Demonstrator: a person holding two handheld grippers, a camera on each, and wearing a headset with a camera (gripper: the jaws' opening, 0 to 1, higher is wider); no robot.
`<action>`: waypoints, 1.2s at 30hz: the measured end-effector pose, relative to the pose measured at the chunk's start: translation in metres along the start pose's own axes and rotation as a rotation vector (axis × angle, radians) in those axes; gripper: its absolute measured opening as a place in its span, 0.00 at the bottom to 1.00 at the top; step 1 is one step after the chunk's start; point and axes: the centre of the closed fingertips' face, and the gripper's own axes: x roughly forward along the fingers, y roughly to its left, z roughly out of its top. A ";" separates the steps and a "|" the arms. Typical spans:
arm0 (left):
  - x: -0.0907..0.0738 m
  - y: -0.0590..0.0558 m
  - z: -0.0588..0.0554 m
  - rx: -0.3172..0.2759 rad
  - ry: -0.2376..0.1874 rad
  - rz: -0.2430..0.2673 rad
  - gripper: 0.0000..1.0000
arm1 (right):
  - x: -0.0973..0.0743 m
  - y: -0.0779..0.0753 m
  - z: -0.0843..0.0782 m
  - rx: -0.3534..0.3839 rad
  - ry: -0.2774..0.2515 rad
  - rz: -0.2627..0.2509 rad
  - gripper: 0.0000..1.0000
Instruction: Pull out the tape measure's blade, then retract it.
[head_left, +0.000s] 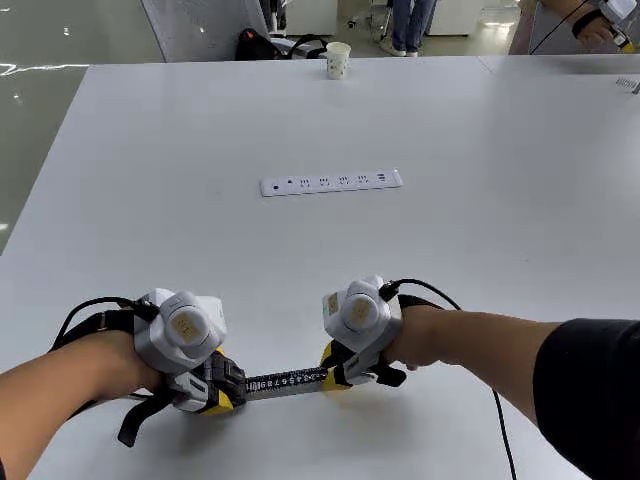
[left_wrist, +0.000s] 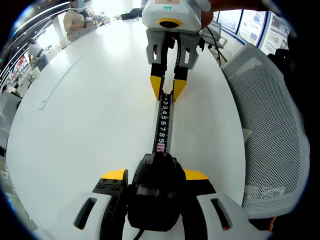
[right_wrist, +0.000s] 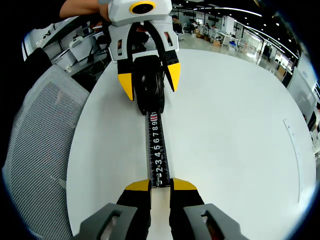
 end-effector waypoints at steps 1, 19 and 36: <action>0.000 0.000 0.000 -0.001 0.000 0.000 0.36 | -0.001 0.000 -0.001 0.000 0.000 0.000 0.09; 0.000 0.001 0.000 -0.005 -0.003 0.001 0.37 | -0.006 -0.001 -0.009 0.014 0.003 -0.004 0.09; 0.000 0.001 0.000 -0.008 -0.005 0.001 0.37 | -0.009 -0.002 -0.015 0.023 0.002 -0.008 0.09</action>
